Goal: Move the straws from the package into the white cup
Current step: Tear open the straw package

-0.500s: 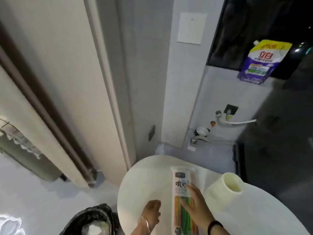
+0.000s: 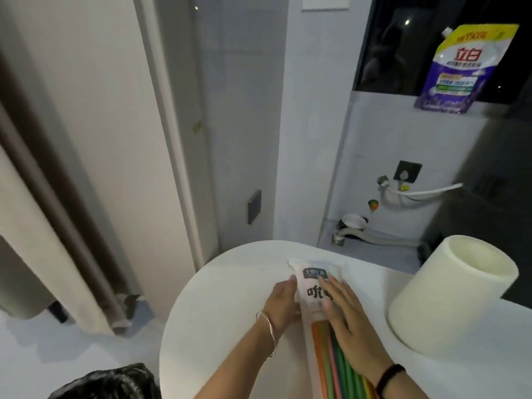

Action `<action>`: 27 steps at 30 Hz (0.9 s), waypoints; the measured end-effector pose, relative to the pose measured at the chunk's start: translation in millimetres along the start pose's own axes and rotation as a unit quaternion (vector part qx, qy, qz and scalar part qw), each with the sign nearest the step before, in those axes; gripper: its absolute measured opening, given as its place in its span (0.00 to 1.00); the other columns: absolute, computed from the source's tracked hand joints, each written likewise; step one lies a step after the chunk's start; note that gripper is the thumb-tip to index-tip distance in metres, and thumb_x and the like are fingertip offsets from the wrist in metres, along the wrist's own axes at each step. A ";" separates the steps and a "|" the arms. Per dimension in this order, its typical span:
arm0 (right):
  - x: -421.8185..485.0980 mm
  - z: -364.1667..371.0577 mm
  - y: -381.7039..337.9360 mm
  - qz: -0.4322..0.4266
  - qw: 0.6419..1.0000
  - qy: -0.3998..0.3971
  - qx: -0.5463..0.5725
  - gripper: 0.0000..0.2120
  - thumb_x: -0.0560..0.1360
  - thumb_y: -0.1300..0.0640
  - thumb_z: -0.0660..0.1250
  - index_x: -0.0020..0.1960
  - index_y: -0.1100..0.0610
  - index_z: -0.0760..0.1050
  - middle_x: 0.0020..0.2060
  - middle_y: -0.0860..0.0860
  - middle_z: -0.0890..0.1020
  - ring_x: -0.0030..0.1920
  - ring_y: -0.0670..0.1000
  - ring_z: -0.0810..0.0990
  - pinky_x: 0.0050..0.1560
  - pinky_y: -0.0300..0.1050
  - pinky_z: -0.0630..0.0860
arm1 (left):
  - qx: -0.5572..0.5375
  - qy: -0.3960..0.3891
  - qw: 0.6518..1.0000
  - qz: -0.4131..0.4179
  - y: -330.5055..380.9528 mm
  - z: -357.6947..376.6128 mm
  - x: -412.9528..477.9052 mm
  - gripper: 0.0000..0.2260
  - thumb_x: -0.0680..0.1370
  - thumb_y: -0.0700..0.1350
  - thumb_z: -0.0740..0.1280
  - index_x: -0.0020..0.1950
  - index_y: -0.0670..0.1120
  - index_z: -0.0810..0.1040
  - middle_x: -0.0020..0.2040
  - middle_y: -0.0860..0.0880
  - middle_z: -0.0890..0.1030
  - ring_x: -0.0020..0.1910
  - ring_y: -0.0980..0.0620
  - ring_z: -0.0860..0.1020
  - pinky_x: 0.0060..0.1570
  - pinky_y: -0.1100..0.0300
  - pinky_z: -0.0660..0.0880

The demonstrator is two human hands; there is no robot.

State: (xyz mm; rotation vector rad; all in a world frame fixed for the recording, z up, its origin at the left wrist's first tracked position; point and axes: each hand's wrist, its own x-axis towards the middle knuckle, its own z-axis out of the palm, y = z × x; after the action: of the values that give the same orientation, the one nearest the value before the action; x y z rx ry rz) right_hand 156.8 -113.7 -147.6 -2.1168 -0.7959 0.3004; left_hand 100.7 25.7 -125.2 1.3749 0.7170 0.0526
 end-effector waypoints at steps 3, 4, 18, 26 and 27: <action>-7.6 0.6 -0.9 -0.014 0.999 -0.016 0.038 0.18 0.73 0.35 0.48 0.63 0.26 0.56 0.71 0.31 0.55 0.73 0.35 0.47 0.73 0.40 0.45 | 0.005 -0.014 1.000 -0.003 -0.3 2.4 -1.0 0.24 0.84 0.54 0.48 0.55 0.42 0.81 0.50 0.44 0.85 0.45 0.47 0.82 0.39 0.61 0.79; -12.1 0.2 -2.1 -0.015 0.998 -0.020 0.050 0.18 0.73 0.35 0.48 0.63 0.26 0.57 0.71 0.31 0.57 0.74 0.36 0.48 0.74 0.41 0.46 | 0.006 -0.013 1.000 -0.006 1.8 2.3 -9.0 0.26 0.84 0.55 0.48 0.59 0.40 0.80 0.54 0.40 0.83 0.48 0.45 0.81 0.43 0.59 0.79; -96.7 -57.8 -131.3 -0.117 0.969 0.052 0.211 0.24 0.75 0.36 0.51 0.69 0.38 0.63 0.69 0.35 0.68 0.68 0.34 0.65 0.71 0.41 0.61 | -0.080 -0.097 0.974 0.188 77.4 -23.8 -157.1 0.33 0.76 0.70 0.40 0.62 0.56 0.74 0.61 0.46 0.80 0.54 0.42 0.83 0.51 0.50 0.82; -161.7 -94.1 -180.9 -0.119 0.950 0.084 0.277 0.21 0.75 0.42 0.51 0.60 0.49 0.72 0.60 0.41 0.79 0.62 0.40 0.75 0.65 0.43 0.69 | 0.005 -0.128 0.959 0.252 95.7 -7.3 -231.9 0.19 0.80 0.60 0.57 0.54 0.46 0.78 0.57 0.47 0.82 0.54 0.49 0.82 0.55 0.50 0.80; -169.4 -97.2 -184.5 -0.112 0.949 0.079 0.285 0.20 0.74 0.42 0.52 0.58 0.51 0.73 0.59 0.41 0.80 0.60 0.40 0.77 0.63 0.42 0.71 | 0.007 -0.128 0.958 0.258 94.8 -4.4 -237.1 0.17 0.79 0.59 0.59 0.52 0.46 0.77 0.52 0.50 0.84 0.51 0.52 0.82 0.51 0.54 0.82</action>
State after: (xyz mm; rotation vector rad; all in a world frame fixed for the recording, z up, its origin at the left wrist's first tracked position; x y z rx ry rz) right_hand -8.6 -198.9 46.2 -1.4747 -0.7383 0.2031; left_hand -53.7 -52.1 62.7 1.5193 0.1293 0.2769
